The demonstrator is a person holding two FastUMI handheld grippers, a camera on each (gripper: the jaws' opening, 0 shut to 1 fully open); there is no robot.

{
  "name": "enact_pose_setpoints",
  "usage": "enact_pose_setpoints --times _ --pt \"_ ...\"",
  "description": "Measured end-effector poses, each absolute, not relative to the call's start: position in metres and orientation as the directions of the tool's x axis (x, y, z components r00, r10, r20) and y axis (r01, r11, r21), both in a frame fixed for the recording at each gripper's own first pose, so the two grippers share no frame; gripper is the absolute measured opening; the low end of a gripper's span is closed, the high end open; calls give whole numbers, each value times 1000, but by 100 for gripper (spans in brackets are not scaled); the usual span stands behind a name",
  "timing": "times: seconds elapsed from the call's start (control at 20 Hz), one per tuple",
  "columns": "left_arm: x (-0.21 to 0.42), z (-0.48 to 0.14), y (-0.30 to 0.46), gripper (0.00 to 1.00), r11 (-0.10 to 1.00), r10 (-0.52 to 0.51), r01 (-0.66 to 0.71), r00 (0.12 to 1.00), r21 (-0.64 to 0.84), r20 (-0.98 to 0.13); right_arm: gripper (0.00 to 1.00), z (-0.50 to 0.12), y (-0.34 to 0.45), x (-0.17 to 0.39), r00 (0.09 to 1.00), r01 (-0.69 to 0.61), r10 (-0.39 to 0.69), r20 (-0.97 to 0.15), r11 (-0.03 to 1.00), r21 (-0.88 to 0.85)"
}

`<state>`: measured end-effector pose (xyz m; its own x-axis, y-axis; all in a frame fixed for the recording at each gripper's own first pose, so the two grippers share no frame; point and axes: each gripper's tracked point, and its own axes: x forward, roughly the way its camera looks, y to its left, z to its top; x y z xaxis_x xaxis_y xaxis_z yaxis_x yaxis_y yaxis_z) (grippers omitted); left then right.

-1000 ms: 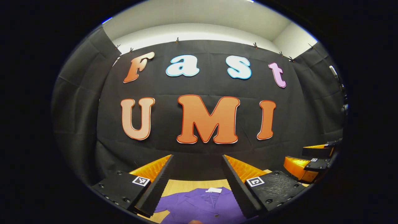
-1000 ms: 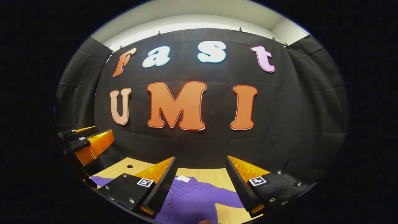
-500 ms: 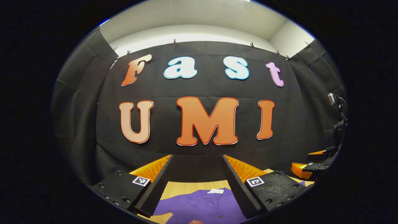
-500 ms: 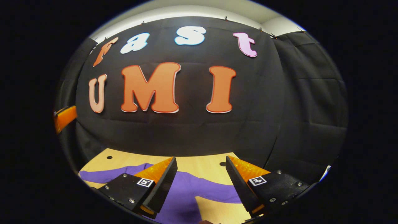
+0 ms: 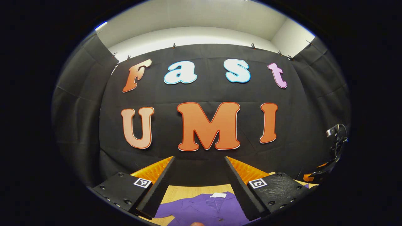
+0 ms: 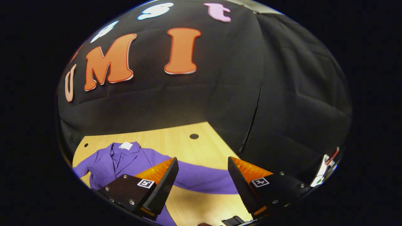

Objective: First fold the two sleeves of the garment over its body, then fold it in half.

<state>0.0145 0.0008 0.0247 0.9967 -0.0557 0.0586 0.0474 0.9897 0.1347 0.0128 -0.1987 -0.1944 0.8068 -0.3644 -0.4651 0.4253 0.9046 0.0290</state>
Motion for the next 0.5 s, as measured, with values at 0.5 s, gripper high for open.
enact_pose_setpoints --times 0.5 --pt "-6 10 -8 95 980 27 -29 1000 199 13 96 -304 -286 -6 551 537 -281 -786 840 76"
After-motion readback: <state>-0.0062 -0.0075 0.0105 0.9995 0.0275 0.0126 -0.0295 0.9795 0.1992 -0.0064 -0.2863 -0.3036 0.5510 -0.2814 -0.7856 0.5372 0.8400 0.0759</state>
